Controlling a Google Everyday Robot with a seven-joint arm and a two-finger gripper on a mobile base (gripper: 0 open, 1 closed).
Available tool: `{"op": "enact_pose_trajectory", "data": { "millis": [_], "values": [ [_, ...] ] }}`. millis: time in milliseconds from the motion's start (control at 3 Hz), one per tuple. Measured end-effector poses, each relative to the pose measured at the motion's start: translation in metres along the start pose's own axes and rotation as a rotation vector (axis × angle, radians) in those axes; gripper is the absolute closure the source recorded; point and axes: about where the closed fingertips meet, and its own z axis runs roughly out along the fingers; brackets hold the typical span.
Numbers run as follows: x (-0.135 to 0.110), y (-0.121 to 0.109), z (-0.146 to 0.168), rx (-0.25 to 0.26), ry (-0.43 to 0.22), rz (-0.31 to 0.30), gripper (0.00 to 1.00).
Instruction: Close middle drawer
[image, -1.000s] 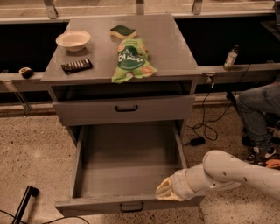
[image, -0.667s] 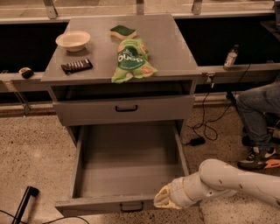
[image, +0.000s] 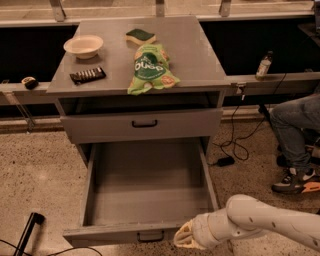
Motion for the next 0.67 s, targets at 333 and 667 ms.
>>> {"op": "enact_pose_trajectory", "data": {
  "millis": [333, 667],
  "values": [
    [0.002, -0.001, 0.002, 0.011, 0.007, 0.011, 1.00],
    [0.031, -0.004, 0.014, 0.046, 0.063, 0.045, 1.00]
  ]
}}
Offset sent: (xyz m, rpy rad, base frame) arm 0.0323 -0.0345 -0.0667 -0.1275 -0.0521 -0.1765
